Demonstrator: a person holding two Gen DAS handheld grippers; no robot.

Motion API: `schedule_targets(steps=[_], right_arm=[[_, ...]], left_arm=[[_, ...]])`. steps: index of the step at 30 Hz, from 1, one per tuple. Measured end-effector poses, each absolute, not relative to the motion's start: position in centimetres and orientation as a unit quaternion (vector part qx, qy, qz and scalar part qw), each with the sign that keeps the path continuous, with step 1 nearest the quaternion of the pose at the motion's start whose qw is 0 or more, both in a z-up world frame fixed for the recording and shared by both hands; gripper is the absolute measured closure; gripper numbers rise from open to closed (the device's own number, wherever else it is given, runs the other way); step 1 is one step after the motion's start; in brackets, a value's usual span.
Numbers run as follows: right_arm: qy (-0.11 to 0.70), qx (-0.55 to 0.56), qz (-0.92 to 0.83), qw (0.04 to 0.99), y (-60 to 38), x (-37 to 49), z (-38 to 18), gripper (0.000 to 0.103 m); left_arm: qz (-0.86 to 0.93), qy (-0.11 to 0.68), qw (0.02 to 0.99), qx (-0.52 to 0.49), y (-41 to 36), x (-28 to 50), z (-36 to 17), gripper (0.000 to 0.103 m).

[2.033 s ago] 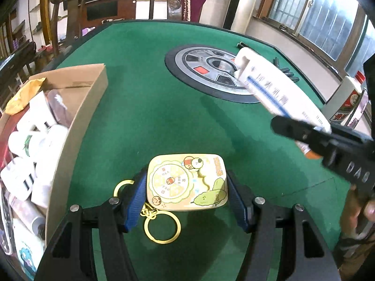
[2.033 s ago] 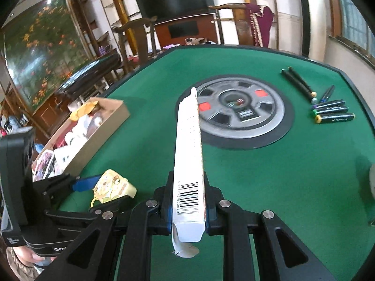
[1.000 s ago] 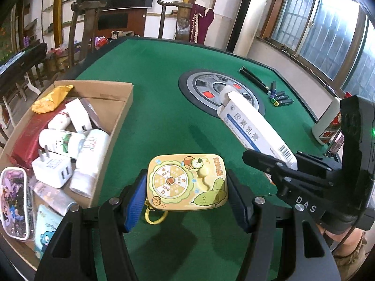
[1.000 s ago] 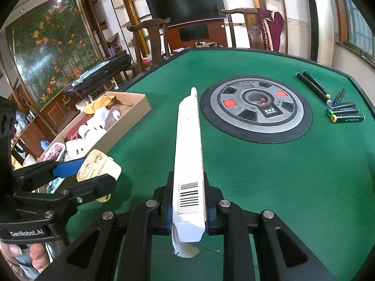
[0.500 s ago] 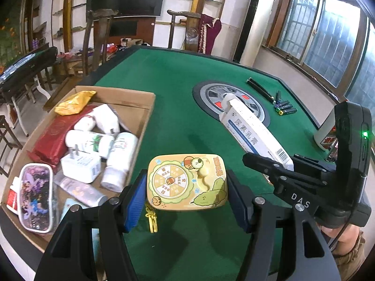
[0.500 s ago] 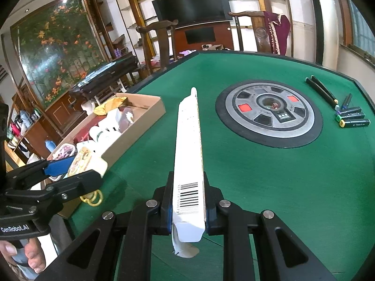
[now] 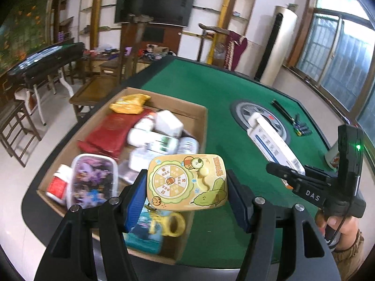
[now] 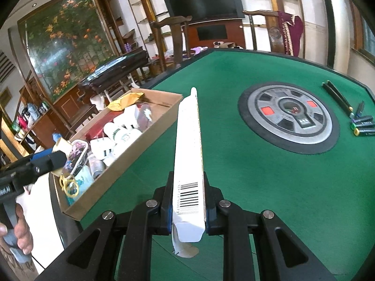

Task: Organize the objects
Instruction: 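Carry the tin with the left tool and the tube with the right toward the tray, then lower the tin into the tray with the left tool while the right lowers the tube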

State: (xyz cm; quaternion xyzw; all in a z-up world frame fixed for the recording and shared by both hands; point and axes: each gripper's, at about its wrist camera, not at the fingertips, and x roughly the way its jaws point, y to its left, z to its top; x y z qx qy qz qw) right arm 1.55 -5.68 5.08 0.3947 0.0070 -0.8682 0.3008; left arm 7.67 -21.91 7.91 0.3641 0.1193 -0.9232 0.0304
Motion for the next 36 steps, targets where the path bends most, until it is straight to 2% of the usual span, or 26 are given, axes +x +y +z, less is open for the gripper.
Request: schedule_targets(steps=[11, 36], right_arm=[[0.037, 0.389, -0.859, 0.33, -9.8, 0.6, 6.6, 0.083], [0.125, 0.4, -0.834, 0.359, -17.4, -6.5, 5.2, 0.083]], left_arm=[[-0.922, 0.122, 0.06, 0.363, -25.2, 7.2, 8.5, 0.04], [-0.909, 0.044, 0.154, 0.385, -26.2, 2.1, 5.8, 0.039]])
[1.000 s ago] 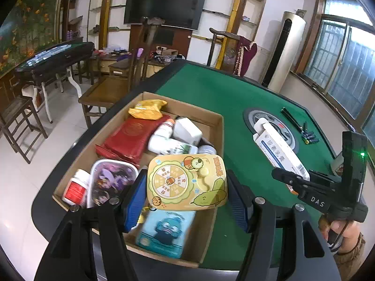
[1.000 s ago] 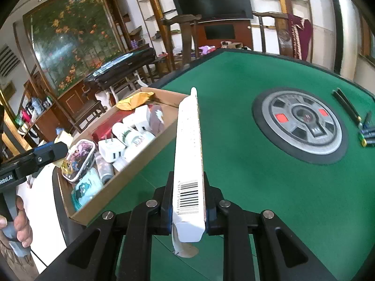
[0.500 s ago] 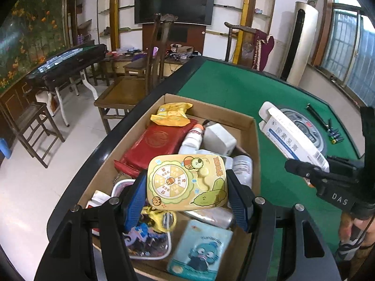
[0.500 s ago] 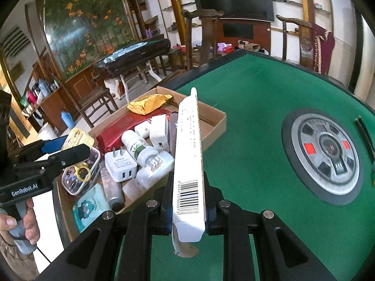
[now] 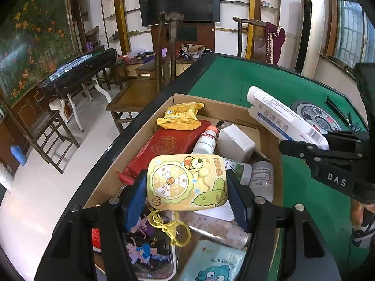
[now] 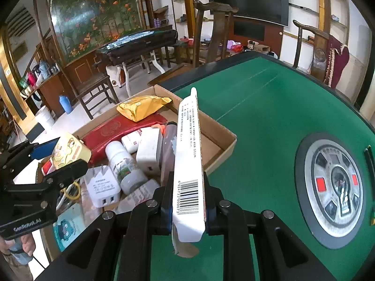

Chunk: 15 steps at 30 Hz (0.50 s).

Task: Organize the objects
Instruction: 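Lower the tin into the tray with the left tool while the right lowers the tube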

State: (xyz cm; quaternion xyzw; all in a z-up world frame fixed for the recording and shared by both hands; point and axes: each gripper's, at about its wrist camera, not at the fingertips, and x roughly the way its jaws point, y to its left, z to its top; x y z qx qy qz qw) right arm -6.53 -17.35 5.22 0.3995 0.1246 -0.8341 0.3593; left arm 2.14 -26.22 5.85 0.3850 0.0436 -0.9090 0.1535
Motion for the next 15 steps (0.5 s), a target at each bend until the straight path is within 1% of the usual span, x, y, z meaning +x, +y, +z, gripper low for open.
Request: schedule_targets(steps=[15], right_arm=[[0.142, 0.405, -0.822, 0.375, -19.5, -8.8, 4.2, 0.083]], left_arm=[[-0.904, 0.047, 0.157, 0.396, -26.8, 1.1, 4.8, 0.039]])
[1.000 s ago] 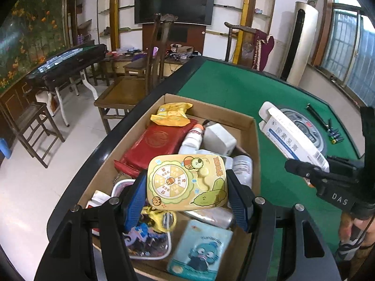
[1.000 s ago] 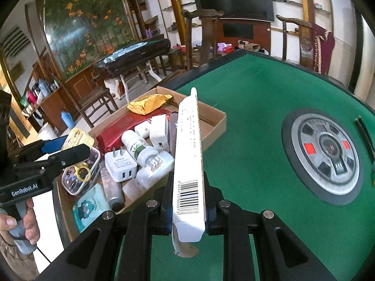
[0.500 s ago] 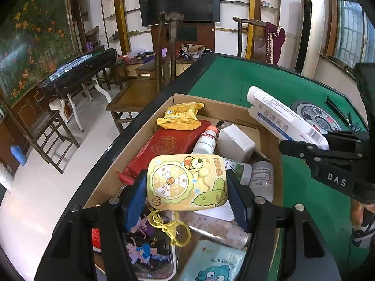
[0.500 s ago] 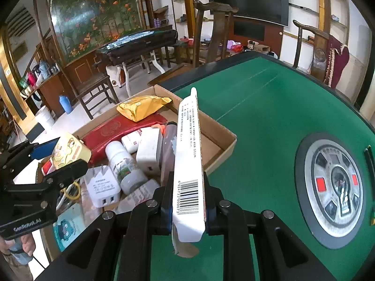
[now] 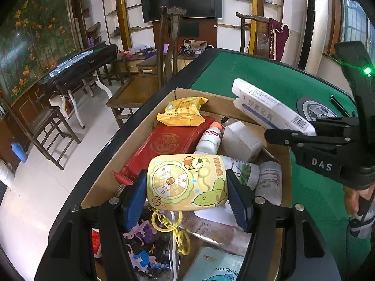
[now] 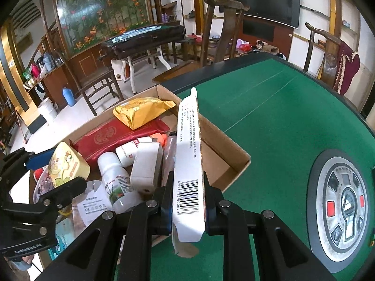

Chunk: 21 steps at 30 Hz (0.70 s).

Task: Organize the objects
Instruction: 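Lower the tin into the tray with the left tool while the right lowers the tube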

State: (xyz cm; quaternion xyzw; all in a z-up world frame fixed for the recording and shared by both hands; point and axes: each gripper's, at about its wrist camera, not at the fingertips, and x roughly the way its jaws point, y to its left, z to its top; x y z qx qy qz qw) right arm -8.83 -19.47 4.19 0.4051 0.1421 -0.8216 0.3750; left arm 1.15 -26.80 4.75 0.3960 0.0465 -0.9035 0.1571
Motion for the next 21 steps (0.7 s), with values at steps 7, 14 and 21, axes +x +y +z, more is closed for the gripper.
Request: schedule_targets(steps=[7, 14, 21], right_arm=[[0.145, 0.411, -0.819, 0.372, -19.8, -9.5, 3.6, 0.083], [0.146, 0.411, -0.82, 0.369, -20.0, -10.1, 3.1, 0.083], [0.149, 0.409, -0.821, 0.37, -21.0, -10.2, 2.9, 0.083]], left_arm=[[-0.904, 0.045, 0.157, 0.396, -26.8, 1.0, 4.7, 0.039], [-0.905, 0.068, 0.142, 0.394, -27.5, 0.7, 4.8, 0.039], [-0.904, 0.096, 0.134, 0.394, -28.7, 0.7, 4.6, 0.039]])
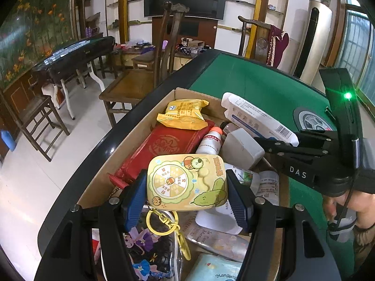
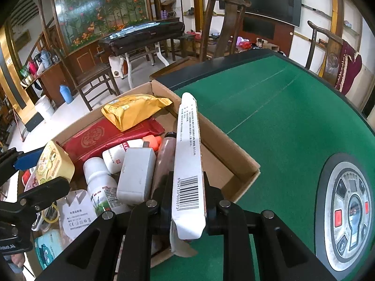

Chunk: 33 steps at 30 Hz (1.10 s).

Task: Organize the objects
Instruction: 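Lower the tin into the tray with the left tool while the right lowers the tube, then open both tools to release the tin and tube into the tray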

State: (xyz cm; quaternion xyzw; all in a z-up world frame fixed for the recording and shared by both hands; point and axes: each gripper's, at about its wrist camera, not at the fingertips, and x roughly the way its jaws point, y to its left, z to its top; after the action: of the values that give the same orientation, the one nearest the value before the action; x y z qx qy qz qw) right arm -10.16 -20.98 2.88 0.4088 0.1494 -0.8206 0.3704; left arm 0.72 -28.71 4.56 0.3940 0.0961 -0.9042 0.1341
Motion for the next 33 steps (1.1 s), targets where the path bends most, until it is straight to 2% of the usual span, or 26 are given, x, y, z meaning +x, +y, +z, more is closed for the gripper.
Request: schedule_targets(steps=[7, 10, 13, 16, 18, 31, 33], right_arm=[[0.148, 0.402, -0.824, 0.371, -21.0, -9.9, 3.2, 0.081], [0.142, 0.398, -0.827, 0.369, -20.5, -9.6, 3.6, 0.07], [0.124, 0.398, -0.827, 0.376, -19.6, -9.2, 4.1, 0.052], [0.114, 0.39, -0.833, 0.377, -18.7, -8.2, 4.4, 0.047], [0.101, 0.387, -0.832, 0.383, -18.1, -7.4, 4.6, 0.037], [0.013, 0.357, -0.843, 0.403, -13.8, -2.6, 6.0, 0.019], [-0.003, 0.354, -0.843, 0.406, -13.3, -2.4, 6.3, 0.012]], left_arm=[[-0.905, 0.099, 0.138, 0.39, -28.8, 1.1, 4.6, 0.039], [-0.905, 0.105, 0.142, 0.386, -29.3, 1.5, 4.8, 0.039], [-0.906, 0.109, 0.146, 0.382, -29.5, 1.7, 4.9, 0.039], [-0.906, 0.115, 0.144, 0.381, -29.7, 1.9, 4.9, 0.039], [-0.905, 0.123, 0.138, 0.384, -29.9, 1.9, 4.8, 0.039], [-0.9, 0.138, 0.138, 0.39, -29.5, 0.9, 3.7, 0.039], [-0.903, 0.131, 0.144, 0.383, -29.0, 1.3, 4.1, 0.037]])
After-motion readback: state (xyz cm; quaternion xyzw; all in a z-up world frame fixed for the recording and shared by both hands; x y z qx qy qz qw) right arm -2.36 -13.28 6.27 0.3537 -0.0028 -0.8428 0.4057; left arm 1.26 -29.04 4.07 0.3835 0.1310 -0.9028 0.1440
